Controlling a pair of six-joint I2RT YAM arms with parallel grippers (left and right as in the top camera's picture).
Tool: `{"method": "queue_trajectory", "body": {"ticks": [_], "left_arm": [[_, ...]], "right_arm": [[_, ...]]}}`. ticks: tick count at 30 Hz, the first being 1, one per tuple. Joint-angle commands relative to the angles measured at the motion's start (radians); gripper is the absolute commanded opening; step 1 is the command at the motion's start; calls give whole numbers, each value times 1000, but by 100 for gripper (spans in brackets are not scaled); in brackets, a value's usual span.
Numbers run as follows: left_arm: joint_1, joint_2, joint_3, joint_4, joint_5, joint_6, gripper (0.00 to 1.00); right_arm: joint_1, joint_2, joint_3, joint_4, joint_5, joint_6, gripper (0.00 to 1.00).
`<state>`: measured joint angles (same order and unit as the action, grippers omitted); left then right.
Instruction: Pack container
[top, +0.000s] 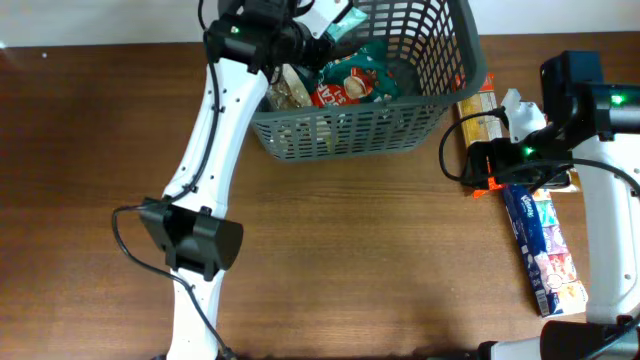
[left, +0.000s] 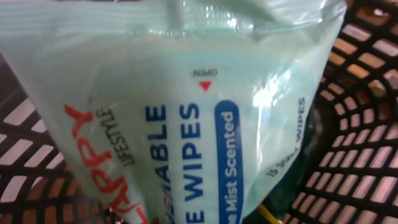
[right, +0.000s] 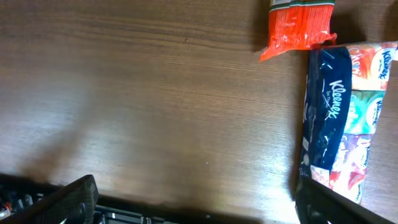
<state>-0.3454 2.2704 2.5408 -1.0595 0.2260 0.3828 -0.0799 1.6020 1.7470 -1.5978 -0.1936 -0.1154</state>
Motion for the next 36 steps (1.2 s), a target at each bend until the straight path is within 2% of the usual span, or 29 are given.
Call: {"method": "queue_trajectory", "body": {"ticks": [1, 3, 5, 11, 15, 16, 17, 18, 22, 27, 32, 36], "left_arm": [[9, 18, -6, 12, -6, 16, 17], [8, 32, -6, 2, -6, 15, 20], [7, 55, -6, -18, -6, 14, 33], [6, 76, -5, -47, -6, 7, 40], [11, 70, 69, -68, -14, -37, 64], [15, 66, 102, -83, -14, -51, 73], [21, 60, 137, -101, -14, -56, 94], [24, 54, 168, -122, -14, -56, 99], [48, 18, 306, -210, -64, -56, 99], [62, -34, 410, -295, -246, -52, 99], [131, -106, 411, -350, -294, -52, 99], [237, -200, 360, -353, -294, -52, 99]], "right_arm": [[-6, 0, 14, -4, -21, 1, 99], [-6, 0, 14, -4, -25, 1, 99], [-6, 0, 14, -5, -36, 1, 99], [-6, 0, 14, -4, -36, 1, 99], [-6, 0, 14, 1, -36, 1, 99], [-6, 0, 14, 4, -36, 1, 99], [-6, 0, 15, 6, -37, 1, 99], [-6, 0, 15, 8, -37, 1, 99], [-6, 0, 15, 37, -39, 1, 99], [-6, 0, 15, 115, -44, 31, 99], [-6, -1, 18, 234, -69, 30, 99], [-6, -1, 52, 285, -66, 19, 99]]}}
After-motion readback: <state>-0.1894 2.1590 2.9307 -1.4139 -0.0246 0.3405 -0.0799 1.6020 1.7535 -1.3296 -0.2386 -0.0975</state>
